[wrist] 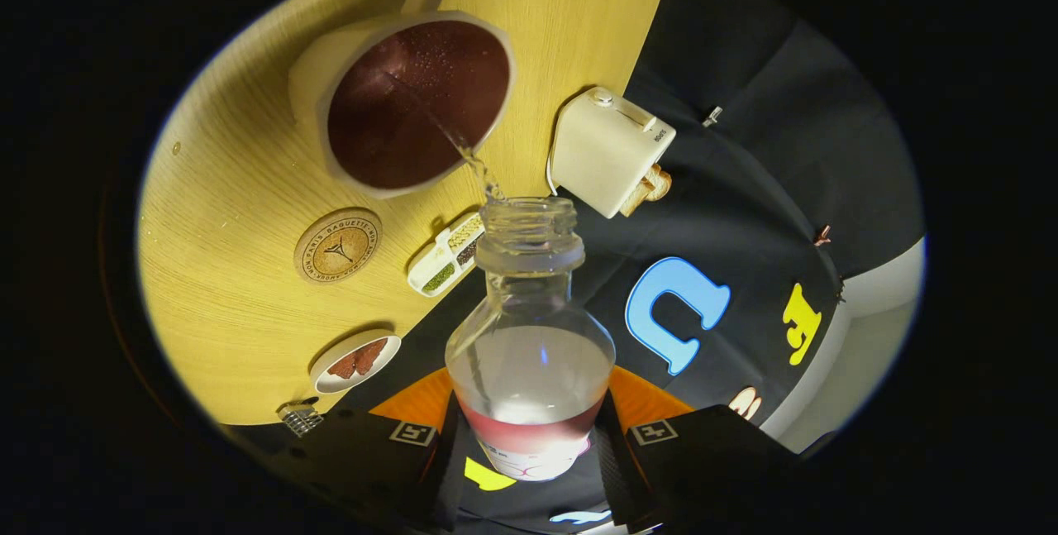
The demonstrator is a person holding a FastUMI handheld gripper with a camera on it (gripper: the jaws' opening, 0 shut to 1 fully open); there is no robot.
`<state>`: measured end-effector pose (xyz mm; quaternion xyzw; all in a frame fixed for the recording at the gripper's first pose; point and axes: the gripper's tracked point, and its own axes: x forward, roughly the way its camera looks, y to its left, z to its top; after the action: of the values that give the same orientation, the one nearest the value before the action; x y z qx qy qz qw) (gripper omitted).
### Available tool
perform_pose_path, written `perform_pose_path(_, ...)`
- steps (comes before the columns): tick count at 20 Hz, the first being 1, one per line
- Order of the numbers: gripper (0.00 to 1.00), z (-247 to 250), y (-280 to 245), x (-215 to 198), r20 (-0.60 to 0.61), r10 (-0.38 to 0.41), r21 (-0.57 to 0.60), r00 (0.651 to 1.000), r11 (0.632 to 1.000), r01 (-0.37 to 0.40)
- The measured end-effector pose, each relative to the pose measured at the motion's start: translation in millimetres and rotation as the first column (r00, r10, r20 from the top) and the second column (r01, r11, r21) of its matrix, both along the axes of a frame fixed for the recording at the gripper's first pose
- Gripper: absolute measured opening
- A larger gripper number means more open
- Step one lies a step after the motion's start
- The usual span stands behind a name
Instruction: Take the bottle from table, then pour the juice into the cup, finally place the bottle on the coaster
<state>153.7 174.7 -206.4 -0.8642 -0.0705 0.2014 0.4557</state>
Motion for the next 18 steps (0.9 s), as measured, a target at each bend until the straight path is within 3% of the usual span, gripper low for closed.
perform_pose_path(18, 0.70, 2.4, 7.7, -1.4, 0.029, 0.059, -0.105, 0.998, 0.993, -0.056)
